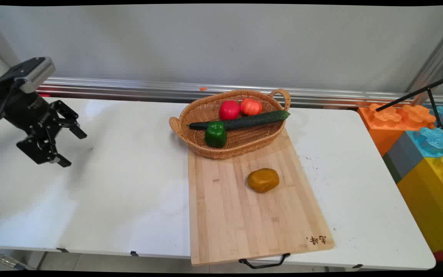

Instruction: Pick up the potato from the cutting board

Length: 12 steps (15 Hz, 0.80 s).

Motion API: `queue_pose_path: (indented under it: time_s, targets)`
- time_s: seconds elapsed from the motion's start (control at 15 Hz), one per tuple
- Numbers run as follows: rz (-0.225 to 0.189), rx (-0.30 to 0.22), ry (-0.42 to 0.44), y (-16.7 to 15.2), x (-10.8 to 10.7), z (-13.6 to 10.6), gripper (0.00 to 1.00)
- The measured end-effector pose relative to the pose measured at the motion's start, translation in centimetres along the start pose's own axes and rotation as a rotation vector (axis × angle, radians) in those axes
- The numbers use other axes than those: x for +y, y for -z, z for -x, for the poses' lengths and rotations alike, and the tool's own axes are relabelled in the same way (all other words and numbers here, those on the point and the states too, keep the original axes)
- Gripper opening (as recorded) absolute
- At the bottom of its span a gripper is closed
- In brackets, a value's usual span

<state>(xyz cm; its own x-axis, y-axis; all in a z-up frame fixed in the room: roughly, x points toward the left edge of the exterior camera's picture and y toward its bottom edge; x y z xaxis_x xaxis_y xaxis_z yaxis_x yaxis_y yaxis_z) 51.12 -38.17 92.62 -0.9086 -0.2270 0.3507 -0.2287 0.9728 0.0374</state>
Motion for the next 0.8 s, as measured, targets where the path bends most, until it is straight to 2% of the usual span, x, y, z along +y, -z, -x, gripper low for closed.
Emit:
queue_pose_path:
  time_s: [0.27, 0.47, 0.67, 0.8]
  targets:
    - [-0.018, 0.076, 0.039, -2.0, 0.6, -2.1, 1.00]
    - [-0.038, 0.123, 0.105, -4.7, 1.6, -5.6, 1.00]
    - [-0.040, 0.174, 0.192, -7.5, 2.0, -9.0, 1.00]
    - [-0.037, 0.210, 0.220, -9.3, 2.3, -12.0, 1.00]
